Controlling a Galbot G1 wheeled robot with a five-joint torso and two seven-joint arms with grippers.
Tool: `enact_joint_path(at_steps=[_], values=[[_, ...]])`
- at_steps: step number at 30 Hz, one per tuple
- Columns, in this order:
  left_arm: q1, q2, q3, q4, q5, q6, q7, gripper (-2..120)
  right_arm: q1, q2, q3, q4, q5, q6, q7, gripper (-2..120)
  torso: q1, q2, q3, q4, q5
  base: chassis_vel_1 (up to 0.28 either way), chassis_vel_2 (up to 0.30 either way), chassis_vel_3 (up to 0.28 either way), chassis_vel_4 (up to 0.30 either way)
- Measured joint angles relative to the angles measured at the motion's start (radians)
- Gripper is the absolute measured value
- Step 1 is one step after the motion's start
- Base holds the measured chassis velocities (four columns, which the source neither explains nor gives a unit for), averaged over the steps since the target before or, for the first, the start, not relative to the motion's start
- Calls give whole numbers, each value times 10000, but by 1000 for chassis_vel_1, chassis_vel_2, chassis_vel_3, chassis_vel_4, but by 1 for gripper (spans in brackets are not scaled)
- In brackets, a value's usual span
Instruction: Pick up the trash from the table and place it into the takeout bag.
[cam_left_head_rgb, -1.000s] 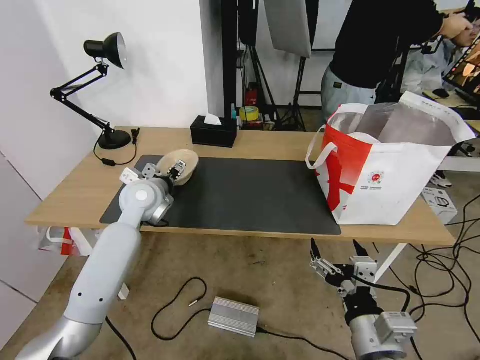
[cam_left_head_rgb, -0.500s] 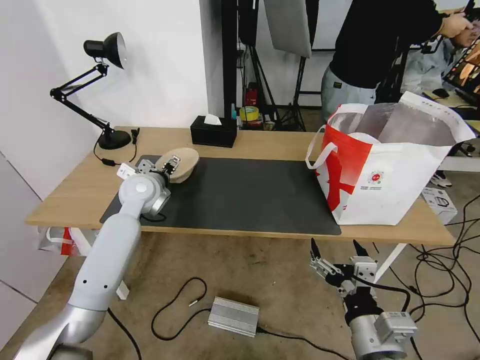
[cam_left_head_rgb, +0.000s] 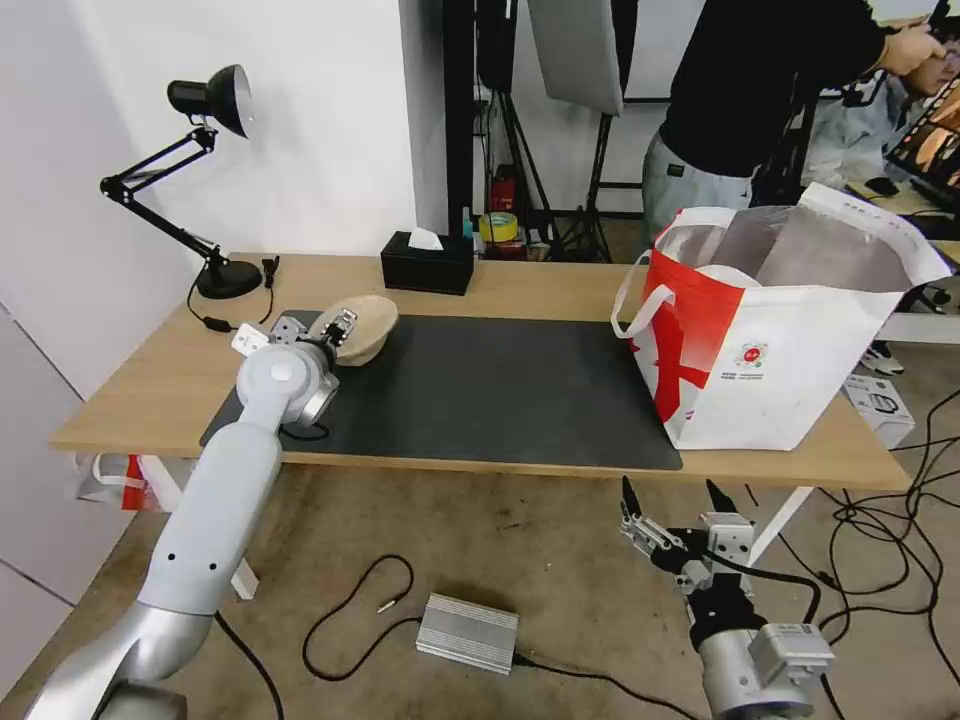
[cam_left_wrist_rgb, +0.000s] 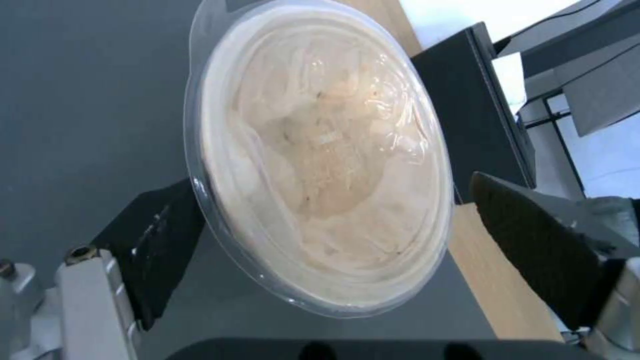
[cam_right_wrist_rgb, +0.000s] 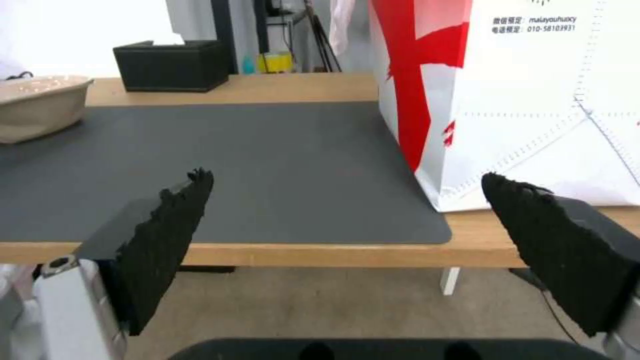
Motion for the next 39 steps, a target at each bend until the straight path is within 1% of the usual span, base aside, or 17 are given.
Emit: enact_joint_path(at_steps=[17, 19, 23, 24, 27, 28, 29, 31, 32, 36, 37, 39], values=[[-200, -208, 134, 471, 200, -18, 57, 100, 0, 0, 0, 0, 0, 0, 0, 100, 0, 0, 0, 0, 0, 0, 0, 0, 0], [-201, -220, 143, 484, 202, -15, 55, 98, 0, 0, 0, 0, 0, 0, 0, 100, 0, -1, 0, 0, 0, 0, 0, 0, 0], [-218, -264, 155, 528, 202, -10, 39, 80, 0, 0, 0, 0, 0, 0, 0, 100, 0, -1, 0, 0, 0, 0, 0, 0, 0], [-218, -264, 155, 528, 202, -10, 39, 80, 0, 0, 0, 0, 0, 0, 0, 100, 0, -1, 0, 0, 0, 0, 0, 0, 0], [-222, -286, 155, 540, 202, -14, 24, 68, 0, 0, 0, 0, 0, 0, 0, 100, 0, -1, 0, 0, 0, 0, 0, 0, 0], [-225, -286, 155, 541, 202, -18, 22, 61, 0, 0, 0, 0, 0, 0, 0, 100, 0, 0, 0, 0, 0, 0, 0, 0, 0], [-225, -286, 155, 541, 202, -18, 22, 61, 0, 0, 0, 0, 0, 0, 0, 100, 0, 0, 0, 0, 0, 0, 0, 0, 0], [-230, -286, 149, 541, 202, -24, 21, 53, 0, 0, 0, 0, 0, 0, 0, 100, 0, -1, 0, 0, 0, 0, 0, 0, 0], [-230, -286, 149, 541, 202, -24, 21, 53, 0, 0, 0, 0, 0, 0, 0, 100, 0, -1, 0, 0, 0, 0, 0, 0, 0], [-230, -261, 134, 540, 198, -25, 9, 32, 0, 0, 0, 0, 0, 0, 0, 100, 0, -1, 0, 0, 0, 0, 0, 0, 0], [-230, -261, 134, 540, 198, -25, 9, 32, 0, 0, 0, 0, 0, 0, 0, 100, 0, -1, 0, 0, 0, 0, 0, 0, 0], [-230, -236, 107, 531, 197, -26, 3, 24, 0, 0, 0, 0, 0, 0, 0, 100, 0, -2, 0, 0, 0, 0, 0, 0, 0]])
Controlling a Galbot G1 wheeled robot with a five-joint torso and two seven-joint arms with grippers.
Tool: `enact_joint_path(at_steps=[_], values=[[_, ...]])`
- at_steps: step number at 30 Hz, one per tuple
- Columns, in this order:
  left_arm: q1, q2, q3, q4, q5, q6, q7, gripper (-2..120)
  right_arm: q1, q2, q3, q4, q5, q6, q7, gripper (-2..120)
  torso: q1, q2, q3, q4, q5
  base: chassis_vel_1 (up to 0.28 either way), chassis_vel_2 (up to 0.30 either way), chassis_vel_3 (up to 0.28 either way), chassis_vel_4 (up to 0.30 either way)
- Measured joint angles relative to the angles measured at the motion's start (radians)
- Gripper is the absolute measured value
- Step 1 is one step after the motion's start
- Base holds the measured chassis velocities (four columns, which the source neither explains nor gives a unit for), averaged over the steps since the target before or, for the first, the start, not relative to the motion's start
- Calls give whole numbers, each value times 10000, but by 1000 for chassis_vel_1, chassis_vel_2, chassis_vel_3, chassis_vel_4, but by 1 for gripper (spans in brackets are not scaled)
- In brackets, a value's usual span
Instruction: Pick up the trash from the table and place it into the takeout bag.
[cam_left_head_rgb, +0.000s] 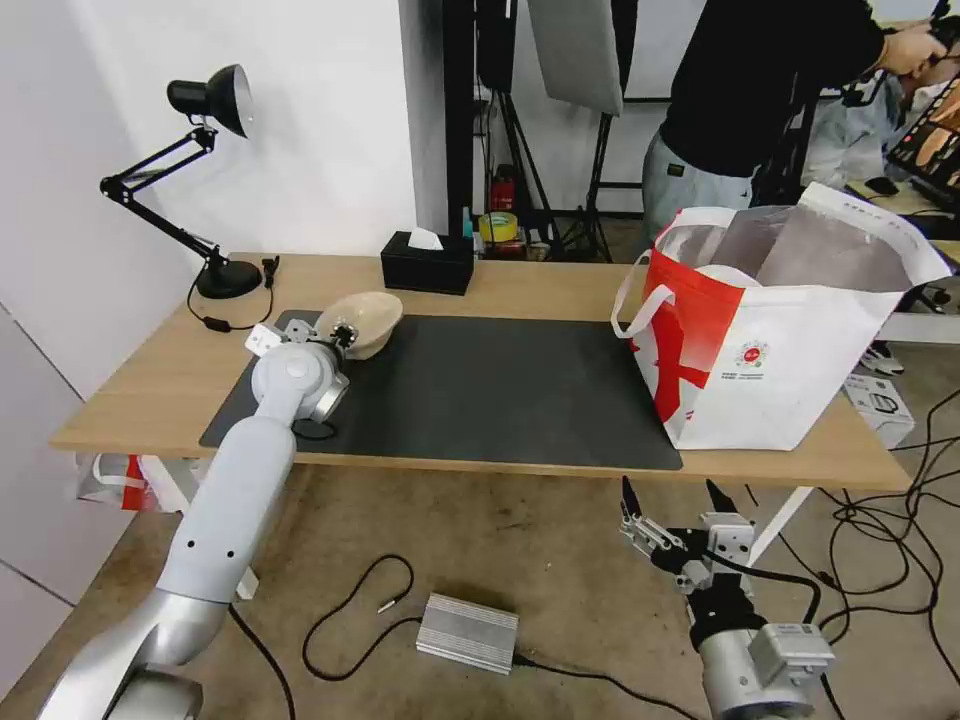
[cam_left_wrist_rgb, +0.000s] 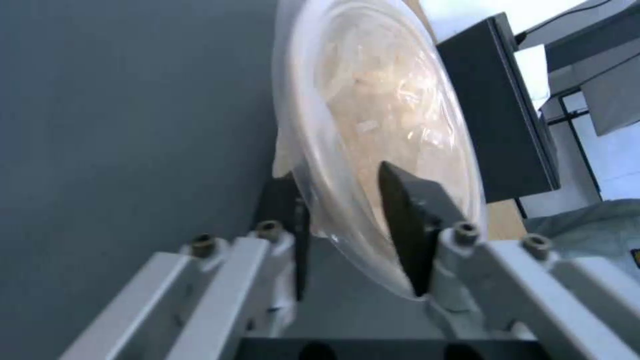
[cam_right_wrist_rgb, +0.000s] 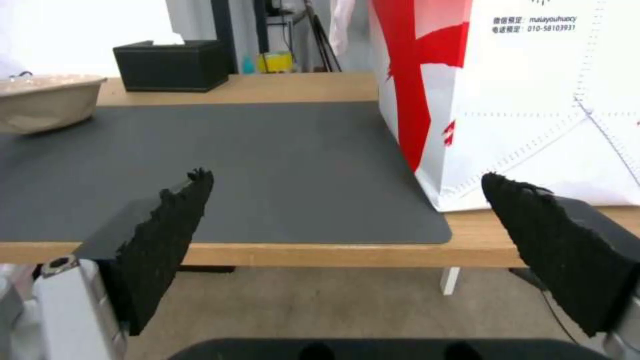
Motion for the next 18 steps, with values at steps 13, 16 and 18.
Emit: enact_joint_path(at_steps=[13, 16, 18], values=[[-24, 106, 59, -343, -56, -18, -14, 0, 0, 0, 0, 0, 0, 0, 0, 100, 0, 0, 1, 1, 0, 0, 0, 0, 0], [-180, 122, 160, -444, -147, -18, -37, 0, 0, 0, 0, 0, 0, 0, 0, 100, 0, 0, 1, 1, -1, 0, 0, 0, 0], [-448, 140, 330, -501, -278, -20, -64, 0, 0, 0, 0, 0, 0, 0, 0, 100, 0, 0, 0, -1, 0, 0, 0, 0, 0]])
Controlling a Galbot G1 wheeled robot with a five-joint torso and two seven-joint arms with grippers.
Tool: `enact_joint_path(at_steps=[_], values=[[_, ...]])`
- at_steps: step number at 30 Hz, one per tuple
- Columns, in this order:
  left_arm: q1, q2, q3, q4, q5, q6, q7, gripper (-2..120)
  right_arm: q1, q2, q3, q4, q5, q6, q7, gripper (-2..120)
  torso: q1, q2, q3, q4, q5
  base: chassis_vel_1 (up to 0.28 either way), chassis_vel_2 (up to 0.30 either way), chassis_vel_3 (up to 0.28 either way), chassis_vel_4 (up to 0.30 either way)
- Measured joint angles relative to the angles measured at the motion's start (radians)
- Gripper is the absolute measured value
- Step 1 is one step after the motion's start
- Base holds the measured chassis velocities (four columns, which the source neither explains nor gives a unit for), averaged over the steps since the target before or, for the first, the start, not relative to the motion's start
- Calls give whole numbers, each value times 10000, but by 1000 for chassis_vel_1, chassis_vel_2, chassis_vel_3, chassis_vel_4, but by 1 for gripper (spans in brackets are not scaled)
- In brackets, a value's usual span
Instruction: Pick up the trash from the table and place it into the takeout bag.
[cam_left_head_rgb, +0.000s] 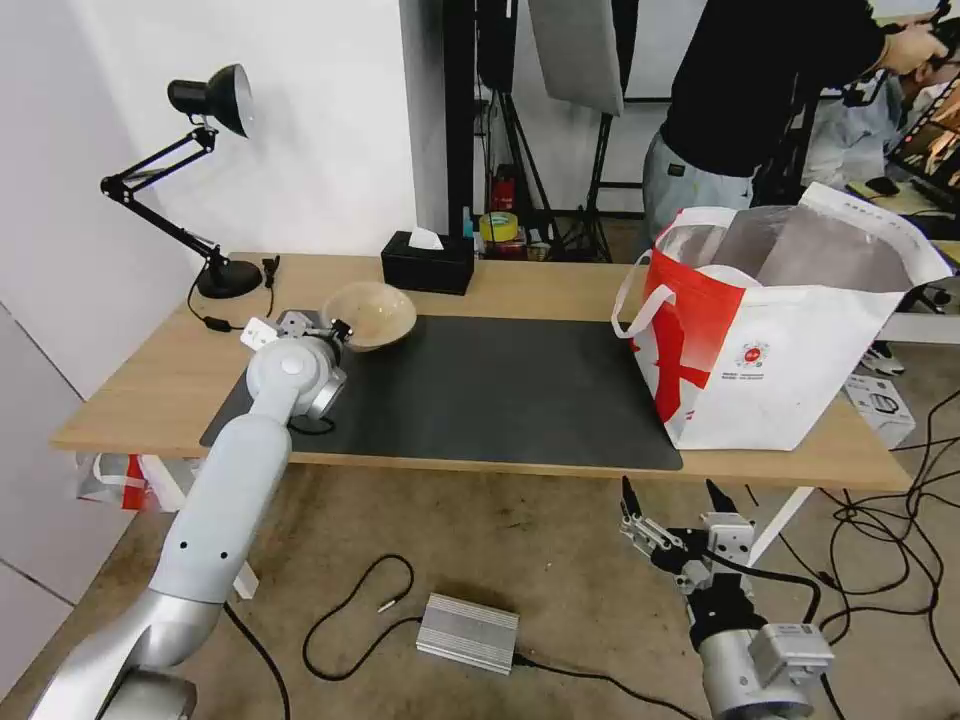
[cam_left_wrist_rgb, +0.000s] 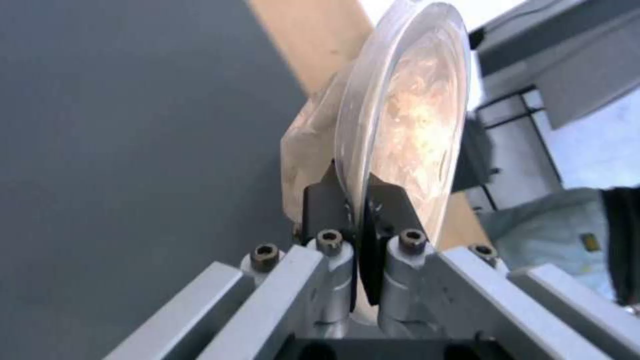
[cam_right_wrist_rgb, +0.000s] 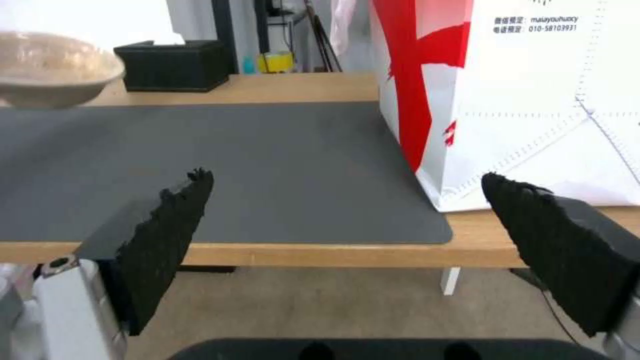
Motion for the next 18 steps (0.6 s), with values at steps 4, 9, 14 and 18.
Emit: enact_joint_path(at_steps=[4, 9, 14, 18], values=[[-327, 42, 259, -47, -87, -29, 23, 0, 0, 0, 0, 0, 0, 0, 0, 100, 0, 0, 0, 1, 1, 0, 0, 0, 0], [-1106, 89, 963, 3, -243, -206, 267, 0, 0, 0, 0, 0, 0, 0, 0, 100, 0, 0, 0, 0, 1, 0, 0, 0, 0], [-1792, 60, 1602, 162, -335, -353, 592, 0, 0, 0, 0, 0, 0, 0, 0, 100, 0, 0, 1, 0, 1, 0, 0, 0, 0], [-2224, -24, 2097, 321, -372, -552, 916, 0, 0, 0, 0, 0, 0, 0, 0, 100, 0, 0, 0, 2, 2, 0, 0, 0, 0]])
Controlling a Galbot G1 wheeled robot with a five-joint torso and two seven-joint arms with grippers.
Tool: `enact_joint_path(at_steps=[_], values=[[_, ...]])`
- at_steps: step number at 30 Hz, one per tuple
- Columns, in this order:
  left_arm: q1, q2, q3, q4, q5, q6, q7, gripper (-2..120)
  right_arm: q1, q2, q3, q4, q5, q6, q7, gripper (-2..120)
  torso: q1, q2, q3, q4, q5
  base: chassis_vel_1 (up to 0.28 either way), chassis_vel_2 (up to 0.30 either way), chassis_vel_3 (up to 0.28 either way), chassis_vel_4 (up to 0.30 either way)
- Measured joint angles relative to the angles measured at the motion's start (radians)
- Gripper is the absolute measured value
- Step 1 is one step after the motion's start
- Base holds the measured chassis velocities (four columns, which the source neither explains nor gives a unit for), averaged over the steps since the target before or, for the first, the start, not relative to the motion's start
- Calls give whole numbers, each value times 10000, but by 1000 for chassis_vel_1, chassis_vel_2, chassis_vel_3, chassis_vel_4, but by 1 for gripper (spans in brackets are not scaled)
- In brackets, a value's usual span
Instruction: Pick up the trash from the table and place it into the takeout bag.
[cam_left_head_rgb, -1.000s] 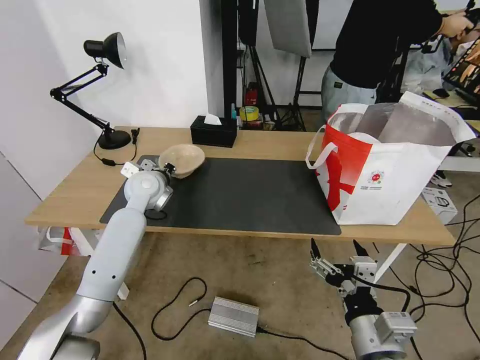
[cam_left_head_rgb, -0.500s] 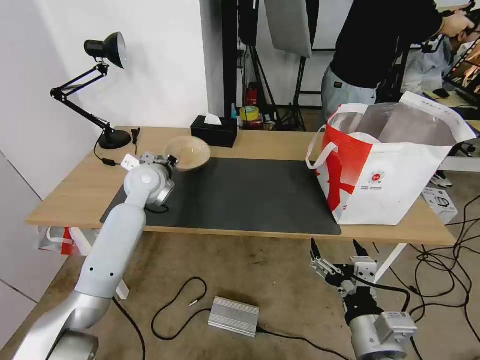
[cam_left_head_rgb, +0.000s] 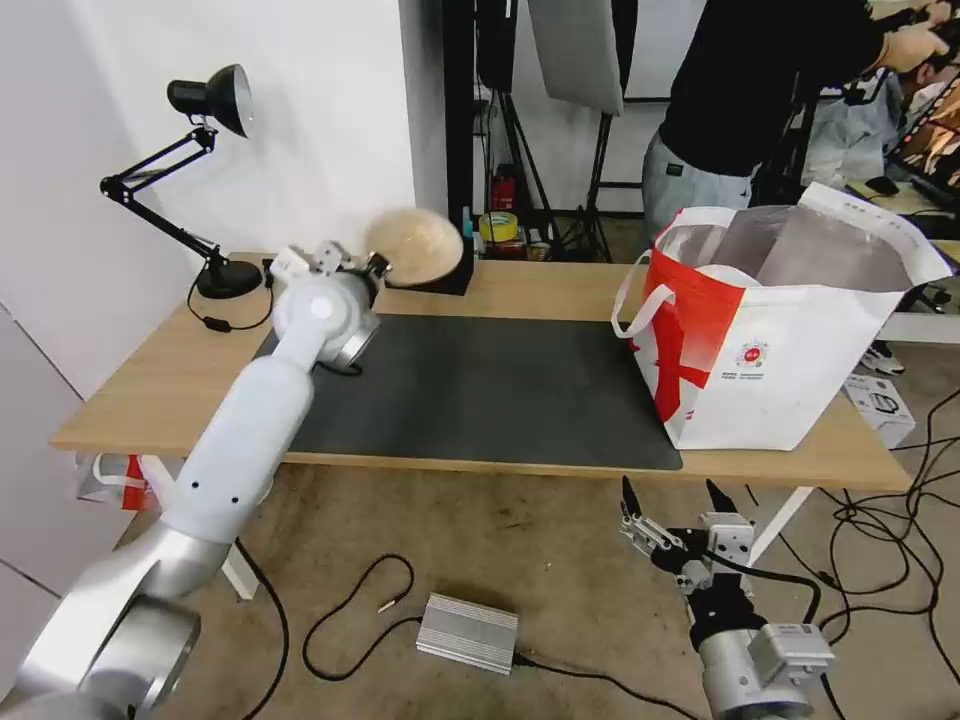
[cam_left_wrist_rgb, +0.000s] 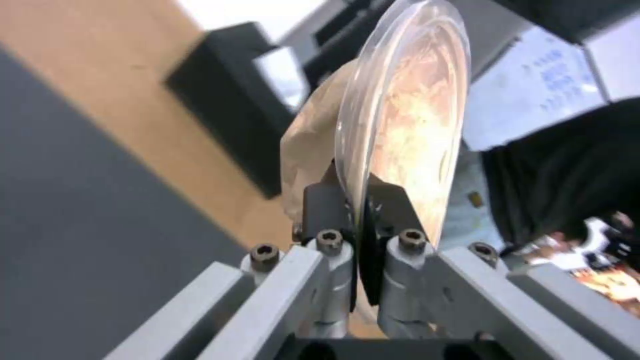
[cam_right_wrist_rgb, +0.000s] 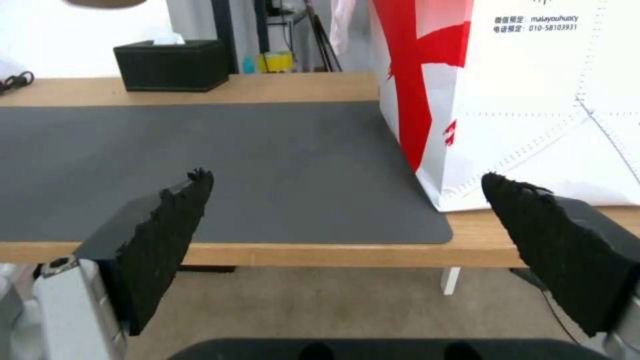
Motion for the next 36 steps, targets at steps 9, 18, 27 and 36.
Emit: enact_joint_path(at_steps=[9, 18, 27, 36], values=[[-920, -561, 1111, 818, 14, -250, 401, 0, 0, 0, 0, 0, 0, 0, 0, 100, 0, 1, 0, 0, -1, 0, 0, 0, 0], [-2063, -1409, 1927, 1758, 78, -331, 404, 0, 0, 0, 0, 0, 0, 0, 0, 100, 1, 1, -1, -2, 0, 0, 0, 0, 0], [-3452, -2209, 2820, 2597, 4, -458, 674, 0, 0, 0, 0, 0, 0, 0, 0, 100, 0, 1, 0, -1, 1, 0, 0, 0, 0], [-4081, -2989, 3289, 3197, -18, -716, 1382, 0, 0, 0, 0, 0, 0, 0, 0, 100, 0, 1, 0, -1, 0, 0, 0, 0, 0]])
